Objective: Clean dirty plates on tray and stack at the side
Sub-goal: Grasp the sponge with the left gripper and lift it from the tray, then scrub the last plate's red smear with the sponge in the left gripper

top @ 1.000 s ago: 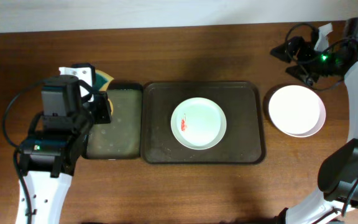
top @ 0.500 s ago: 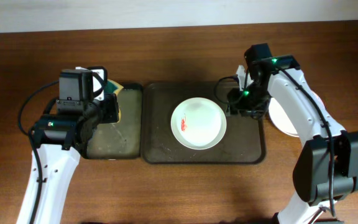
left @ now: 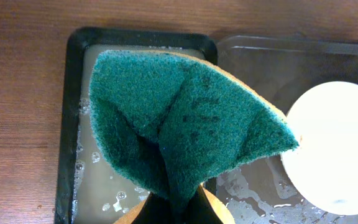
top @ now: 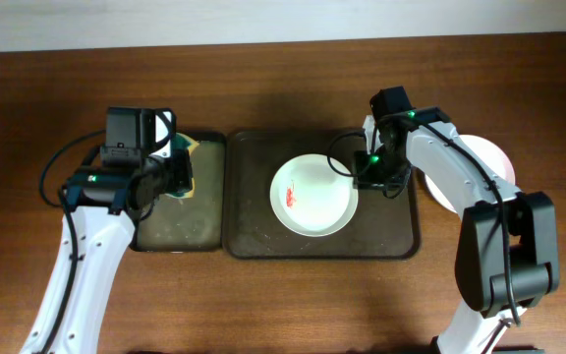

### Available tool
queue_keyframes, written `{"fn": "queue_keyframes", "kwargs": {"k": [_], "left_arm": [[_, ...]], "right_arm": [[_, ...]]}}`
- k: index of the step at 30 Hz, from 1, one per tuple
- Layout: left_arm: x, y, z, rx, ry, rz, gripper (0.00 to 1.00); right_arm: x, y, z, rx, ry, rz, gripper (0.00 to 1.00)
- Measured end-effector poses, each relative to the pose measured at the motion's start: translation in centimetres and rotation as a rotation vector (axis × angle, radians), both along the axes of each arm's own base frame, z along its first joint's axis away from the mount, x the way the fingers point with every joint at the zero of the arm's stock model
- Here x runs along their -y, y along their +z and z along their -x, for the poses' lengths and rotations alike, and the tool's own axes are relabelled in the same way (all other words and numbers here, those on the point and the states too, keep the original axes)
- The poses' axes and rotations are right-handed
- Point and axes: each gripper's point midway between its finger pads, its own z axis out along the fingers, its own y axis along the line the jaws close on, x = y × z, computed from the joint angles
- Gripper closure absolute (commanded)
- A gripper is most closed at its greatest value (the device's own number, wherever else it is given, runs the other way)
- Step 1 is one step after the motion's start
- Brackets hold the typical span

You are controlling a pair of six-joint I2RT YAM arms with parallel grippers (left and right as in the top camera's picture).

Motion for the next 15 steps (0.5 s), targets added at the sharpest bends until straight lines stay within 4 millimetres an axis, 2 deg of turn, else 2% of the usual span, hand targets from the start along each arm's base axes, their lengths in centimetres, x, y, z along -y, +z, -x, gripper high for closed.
{"fn": "queue_keyframes", "kwargs": {"k": [3, 5, 6, 7, 9, 11, 15], "left_arm": [[0.0, -0.8, -0.3, -0.043, 0.020, 0.003, 1.00], [-0.1, -0.4, -1.3, -0.070, 0.040, -0.001, 1.00], [-0.1, 0.1, -1.6, -0.085, 0.044, -0.004, 1.00], [0.0, 1.7, -2.5, -0.111, 0.052, -0.005, 1.00], [0.4, 3.5, -3.7, -0.137, 0.053, 0.013, 1.00], [2.2, 3.9, -5.3, -0.149, 0.013, 0.096, 1.00], [6.6, 1.7, -5.5, -0.228, -0.094, 0.216, 1.00]], "right_arm": [[0.0, -0.1, -0.1, 0.004, 0.003, 0.000, 0.51], [-0.1, -0.1, -0.2, 0.008, 0.003, -0.001, 0.51], [0.0, -0.2, -0.2, 0.010, 0.003, -0.001, 0.51], [0.0, -0.7, 0.1, 0.004, 0.003, 0.000, 0.51], [0.1, -1.7, 0.7, -0.011, 0.003, 0.002, 0.66], [0.1, -2.1, 1.2, -0.026, 0.005, -0.003, 0.68], [-0.4, -2.0, 1.1, -0.020, 0.003, -0.031, 0.67]]}}
